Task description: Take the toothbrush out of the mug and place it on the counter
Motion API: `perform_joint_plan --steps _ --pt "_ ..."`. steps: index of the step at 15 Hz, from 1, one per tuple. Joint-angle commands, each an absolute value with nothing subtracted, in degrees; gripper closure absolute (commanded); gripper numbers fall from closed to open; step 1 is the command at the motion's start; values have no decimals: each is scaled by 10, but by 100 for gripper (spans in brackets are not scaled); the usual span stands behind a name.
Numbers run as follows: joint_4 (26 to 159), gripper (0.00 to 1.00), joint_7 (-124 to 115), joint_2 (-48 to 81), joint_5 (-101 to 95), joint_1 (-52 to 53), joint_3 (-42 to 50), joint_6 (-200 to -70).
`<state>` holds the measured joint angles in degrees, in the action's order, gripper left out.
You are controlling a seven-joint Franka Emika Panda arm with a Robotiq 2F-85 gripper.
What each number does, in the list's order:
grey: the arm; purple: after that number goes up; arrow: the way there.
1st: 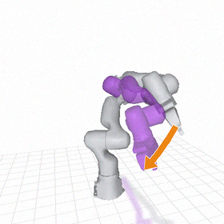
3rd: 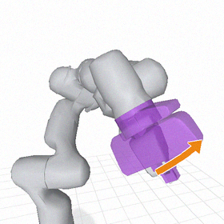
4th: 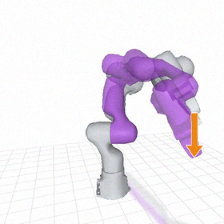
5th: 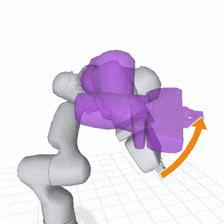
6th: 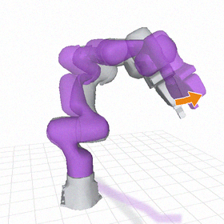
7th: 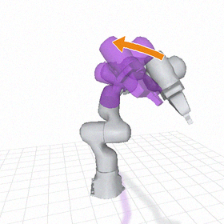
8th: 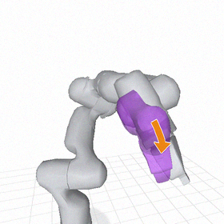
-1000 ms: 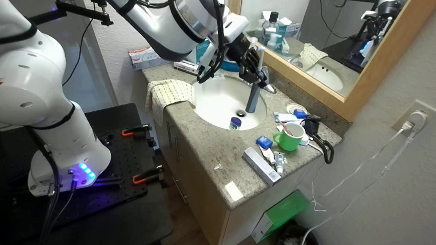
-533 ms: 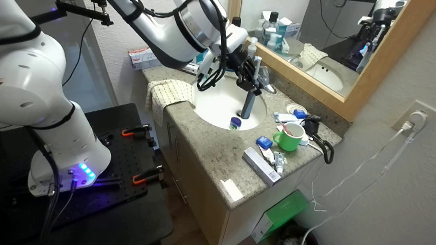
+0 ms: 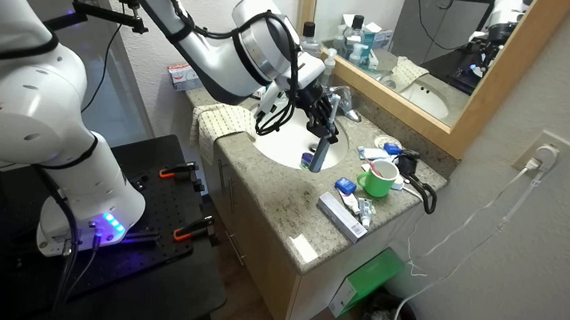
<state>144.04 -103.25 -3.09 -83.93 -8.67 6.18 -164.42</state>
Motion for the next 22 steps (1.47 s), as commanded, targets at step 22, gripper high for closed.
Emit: perform_joint_plan --steps 22 --pt "1336 89 -1301 92 -1148 -103 76 -1677"
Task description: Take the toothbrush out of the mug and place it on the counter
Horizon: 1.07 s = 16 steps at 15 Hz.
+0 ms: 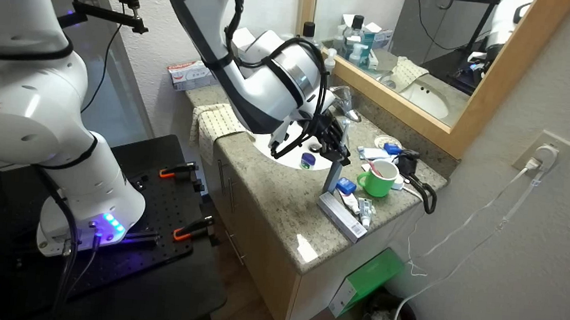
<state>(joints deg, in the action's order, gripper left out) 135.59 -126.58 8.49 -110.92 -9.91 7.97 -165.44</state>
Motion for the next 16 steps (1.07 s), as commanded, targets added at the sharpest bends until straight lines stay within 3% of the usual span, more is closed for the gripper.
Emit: perform_joint_plan --steps 1,16 --pt "1333 89 -1308 93 -1159 -104 75 -1682" --pt "1287 89 -1446 118 -1360 -117 58 -1733"
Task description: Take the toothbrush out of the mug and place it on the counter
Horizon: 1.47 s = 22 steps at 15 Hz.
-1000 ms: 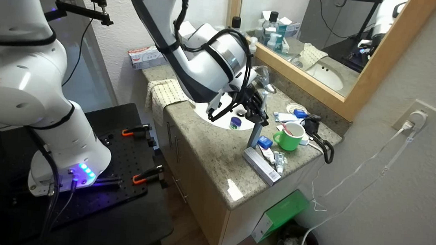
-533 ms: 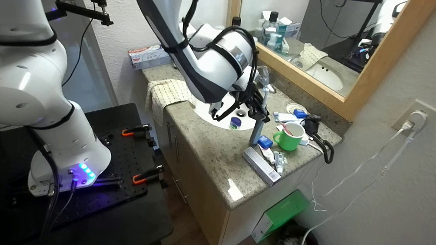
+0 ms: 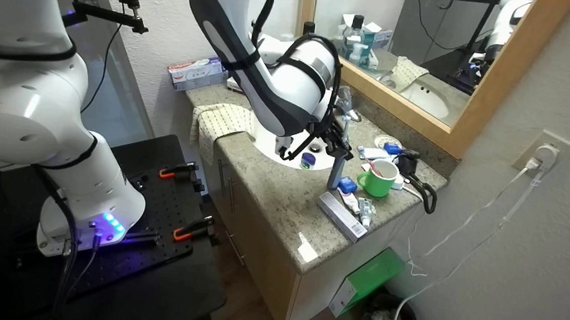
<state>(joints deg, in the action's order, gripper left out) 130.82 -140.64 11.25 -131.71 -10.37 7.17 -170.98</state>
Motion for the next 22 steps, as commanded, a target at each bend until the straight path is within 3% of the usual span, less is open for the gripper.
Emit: perform_joint_plan --steps 1,6,12,22 --pt "1284 89 -1455 119 -1373 -120 54 -1735" --pt "1258 89 -1537 128 -1485 -153 10 -1769" --pt "1227 89 -1495 152 -1469 -271 -113 -1787" --pt "1223 89 -1495 177 -1510 -380 -213 -1773"
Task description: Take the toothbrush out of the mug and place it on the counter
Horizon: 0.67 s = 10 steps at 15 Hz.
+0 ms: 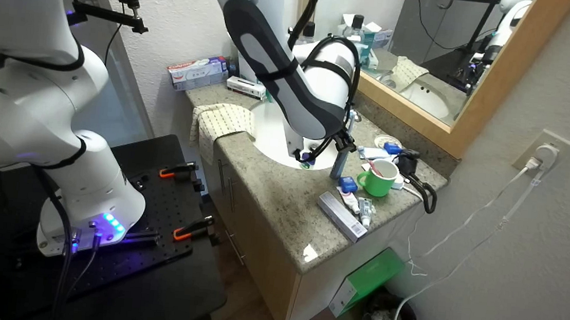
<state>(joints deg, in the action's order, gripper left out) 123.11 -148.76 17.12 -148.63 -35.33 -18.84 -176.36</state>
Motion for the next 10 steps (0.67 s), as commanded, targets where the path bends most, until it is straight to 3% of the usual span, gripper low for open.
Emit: perform_joint_plan --steps 1,5,6,7,8,10 --pt "1224 89 -1470 177 -1490 -388 -222 -1773" --pt "1229 81 -1453 175 -1490 -404 -237 -1773" --pt "1230 74 -1449 174 -1490 -406 -240 -1772" --pt "1231 77 -1447 173 -1490 -408 -241 -1773" --pt "1231 63 -1443 172 -1490 -410 -243 -1774" --pt "1237 48 -1439 176 -1490 -420 -255 -1765"
